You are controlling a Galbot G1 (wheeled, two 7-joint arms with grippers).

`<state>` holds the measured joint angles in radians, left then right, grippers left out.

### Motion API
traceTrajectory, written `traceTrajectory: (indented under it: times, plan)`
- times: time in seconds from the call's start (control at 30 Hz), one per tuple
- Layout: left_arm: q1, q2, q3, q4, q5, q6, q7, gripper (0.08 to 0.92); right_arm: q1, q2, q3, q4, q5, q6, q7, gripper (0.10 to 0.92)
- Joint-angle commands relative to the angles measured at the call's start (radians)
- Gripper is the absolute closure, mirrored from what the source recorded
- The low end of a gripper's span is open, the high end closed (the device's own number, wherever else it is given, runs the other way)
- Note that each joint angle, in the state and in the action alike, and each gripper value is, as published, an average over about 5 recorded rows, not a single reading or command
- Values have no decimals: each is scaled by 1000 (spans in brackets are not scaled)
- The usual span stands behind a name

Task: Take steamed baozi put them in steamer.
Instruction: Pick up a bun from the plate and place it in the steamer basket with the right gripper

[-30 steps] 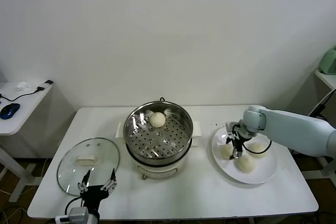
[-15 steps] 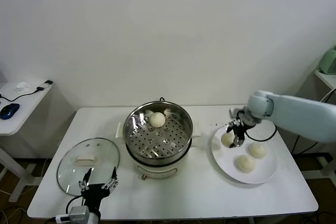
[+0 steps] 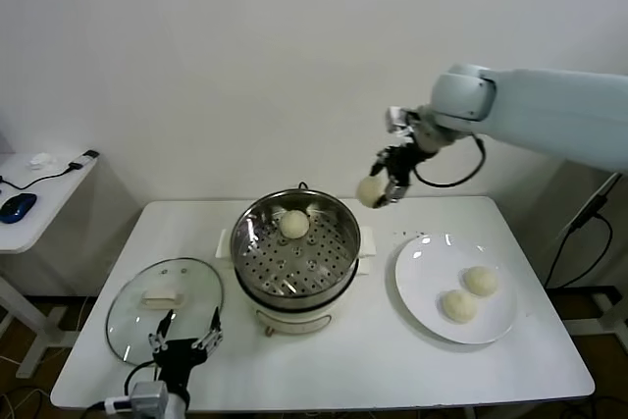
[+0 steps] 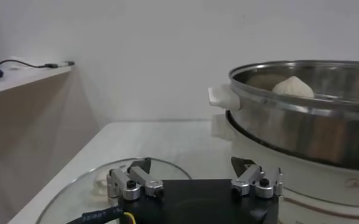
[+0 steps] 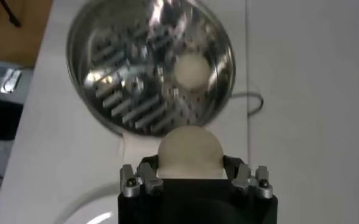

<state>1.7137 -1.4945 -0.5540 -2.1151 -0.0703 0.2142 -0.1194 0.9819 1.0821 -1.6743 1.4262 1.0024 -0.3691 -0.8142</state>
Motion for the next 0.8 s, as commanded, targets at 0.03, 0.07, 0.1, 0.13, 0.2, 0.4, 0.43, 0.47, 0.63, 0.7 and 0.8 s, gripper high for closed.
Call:
traceTrajectory:
  times: [0.03, 0.07, 0.1, 0.13, 0.2, 0.4, 0.43, 0.47, 0.63, 0.7, 0.8]
  plan:
    - [-1, 0, 1, -3, 1, 4, 0, 177, -26, 223, 42, 62, 204, -83, 116, 332]
    - [0, -1, 1, -3, 1, 3, 0, 177, -62, 244, 52, 45, 199, -90, 128, 331]
    - [1, -1, 1, -3, 1, 3, 0, 177, -90, 263, 58, 26, 189, -96, 137, 331]
    - [3, 0, 1, -3, 1, 3, 0, 177, -121, 284, 61, 1, 177, -101, 146, 330]
    - [6, 1, 1, -3, 2, 2, 0, 177, -171, 318, 62, -49, 148, -107, 155, 330]
    - [12, 4, 1, 0, 4, 0, -1, 177, -301, 403, 48, -219, 66, -111, 160, 332]
    - [12, 4, 1, 0, 5, -1, -1, 177, -317, 413, 48, -242, 56, -111, 160, 333]
    - [13, 4, 1, 0, 5, -1, -1, 177, -331, 420, 47, -264, 48, -110, 160, 334]
    - [18, 5, 2, -2, 5, -4, 0, 177, -373, 448, 46, -325, 26, -108, 160, 331]
    - [18, 5, 2, -1, 5, -5, 0, 177, -385, 458, 48, -343, 19, -108, 161, 330]
    - [17, 4, 2, -1, 5, -5, 0, 177, -402, 464, 53, -360, 12, -109, 165, 330]
